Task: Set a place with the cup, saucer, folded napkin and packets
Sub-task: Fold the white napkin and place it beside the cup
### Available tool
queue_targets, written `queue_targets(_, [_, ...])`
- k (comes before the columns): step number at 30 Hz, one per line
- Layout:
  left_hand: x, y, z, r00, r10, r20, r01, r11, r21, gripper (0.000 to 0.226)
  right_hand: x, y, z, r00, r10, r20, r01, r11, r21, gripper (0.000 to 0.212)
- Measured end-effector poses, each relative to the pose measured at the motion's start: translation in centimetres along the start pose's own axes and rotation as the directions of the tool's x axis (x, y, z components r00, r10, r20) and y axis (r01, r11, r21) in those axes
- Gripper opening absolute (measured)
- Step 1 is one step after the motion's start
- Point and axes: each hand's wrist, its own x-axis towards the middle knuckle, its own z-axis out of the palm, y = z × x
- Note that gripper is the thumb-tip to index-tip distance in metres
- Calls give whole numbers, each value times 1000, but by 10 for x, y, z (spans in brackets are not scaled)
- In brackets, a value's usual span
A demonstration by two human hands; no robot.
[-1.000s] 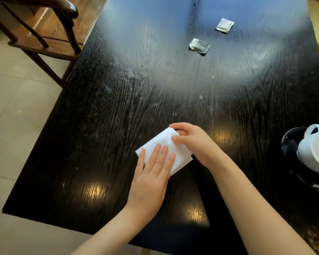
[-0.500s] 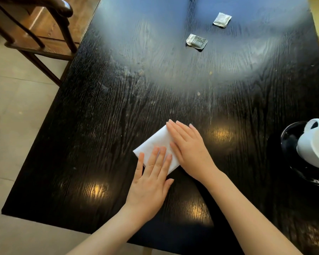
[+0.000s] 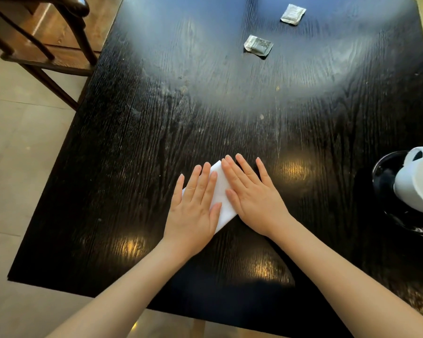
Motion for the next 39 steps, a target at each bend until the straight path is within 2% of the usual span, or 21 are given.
queue_targets(4, [2, -1, 4, 1000, 16, 4, -16, 999, -48, 60, -1, 2, 1, 1000, -20, 0, 20, 1000, -11, 55])
queue_targets(9, [3, -2, -4, 995, 20, 98, -10, 995, -101, 62, 1, 3, -3, 998, -41, 55, 43, 998, -39, 57])
queue_targets(11, [6, -4, -11, 990, 34, 140, -4, 978, -210, 61, 1, 1, -6, 997, -38, 73, 42, 997, -60, 57])
queue_targets(12, [10, -7, -15, 992, -4, 128, 44, 948, -314, 62, 1, 1, -7, 996, -33, 77, 38, 997, -64, 57])
queue_targets(14, [26, -13, -26, 973, -196, 120, 229, 795, -561, 59, 2, 0, -8, 997, -25, 79, 30, 997, -68, 57])
queue_targets(15, [36, -18, -31, 948, -267, 172, 314, 707, -633, 57, 2, 1, -8, 997, -23, 80, 29, 997, -72, 58])
queue_targets(16, [46, -22, -35, 930, -277, 240, 367, 676, -639, 55, 2, 1, -8, 997, -23, 78, 29, 996, -81, 58])
queue_targets(20, [77, -27, -43, 896, -122, 427, 358, 768, -531, 37, 3, 0, -6, 998, -19, 51, 23, 997, -69, 59])
queue_targets(22, [78, -23, -43, 898, -86, 431, 330, 779, -533, 30, 2, -2, -3, 999, 26, 31, -24, 998, -58, 61])
queue_targets(24, [71, -21, -41, 920, -97, 380, 305, 786, -538, 24, -2, -7, -2, 983, 181, 13, -181, 983, -14, 70])
queue_targets(26, [58, -21, -38, 940, -105, 325, 296, 727, -620, 17, -8, -16, -4, 917, 397, -34, -389, 910, 142, 76])
queue_targets(27, [51, -23, -39, 943, -117, 312, 309, 654, -690, 16, -10, -24, -6, 872, 483, -82, -452, 857, 247, 73])
queue_targets(29, [38, -26, -41, 936, -149, 320, 353, 437, -828, 15, -10, -40, -11, 771, 617, -157, -486, 730, 480, 54])
queue_targets(31, [28, -28, -43, 931, -167, 326, 358, 223, -907, 13, -4, -55, -18, 675, 737, -36, -484, 478, 733, 36])
queue_targets(33, [22, -25, -45, 939, -178, 295, 309, 61, -949, 11, 5, -66, -29, 610, 776, 162, -511, 228, 829, 40])
queue_targets(34, [21, -23, -46, 937, -205, 282, 289, 6, -957, 11, 9, -69, -33, 584, 784, 211, -534, 176, 827, 46])
queue_targets(35, [21, -20, -47, 927, -251, 278, 284, -13, -959, 10, 12, -73, -36, 565, 794, 226, -552, 160, 819, 50])
queue_targets(36, [22, -18, -48, 907, -309, 285, 303, 10, -953, 13, 14, -77, -39, 553, 806, 213, -562, 171, 809, 52])
queue_targets(39, [25, -15, -45, 835, -458, 305, 446, 237, -863, 35, 16, -87, -41, 524, 842, 127, -604, 262, 753, 45])
